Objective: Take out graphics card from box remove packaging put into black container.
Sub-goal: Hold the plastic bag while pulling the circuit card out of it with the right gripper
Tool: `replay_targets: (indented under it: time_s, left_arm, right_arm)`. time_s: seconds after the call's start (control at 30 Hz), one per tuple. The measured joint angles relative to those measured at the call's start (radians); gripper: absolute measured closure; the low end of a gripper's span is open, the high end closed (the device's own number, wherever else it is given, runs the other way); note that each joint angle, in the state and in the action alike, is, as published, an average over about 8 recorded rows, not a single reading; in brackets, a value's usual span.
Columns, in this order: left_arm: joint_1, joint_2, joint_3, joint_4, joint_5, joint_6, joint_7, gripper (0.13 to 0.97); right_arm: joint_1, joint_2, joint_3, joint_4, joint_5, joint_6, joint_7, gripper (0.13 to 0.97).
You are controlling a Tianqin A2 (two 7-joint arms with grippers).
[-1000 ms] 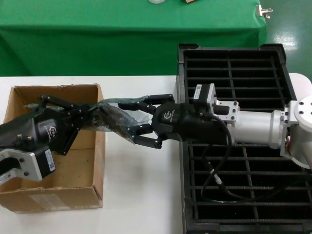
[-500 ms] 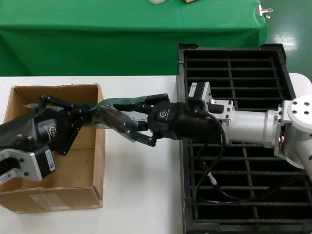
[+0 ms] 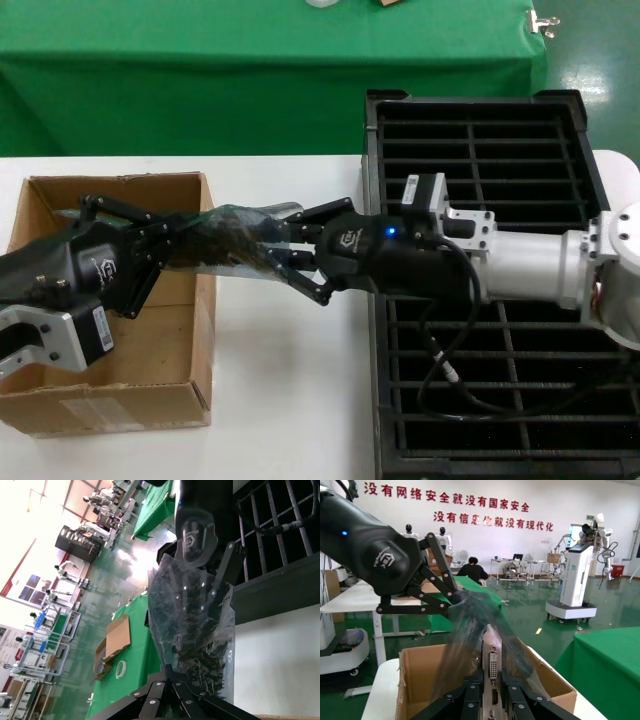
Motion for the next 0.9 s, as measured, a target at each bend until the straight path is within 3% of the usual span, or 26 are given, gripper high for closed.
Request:
replay_targets:
  time_s: [0.47, 0.9]
  left_arm:
    - [0.0, 0.0, 0.0, 0.0, 0.0, 0.0, 0.0, 0.958]
    - [0.0, 0.0, 0.0, 0.0, 0.0, 0.0, 0.0, 0.958]
  right_arm:
    - [-0.068, 0.118, 0.014, 0.217, 0.019, -0.016, 0.07, 0.905]
    - [-0.136, 0.374, 0.082, 0.522, 0.036, -0.039, 0.157, 0.905]
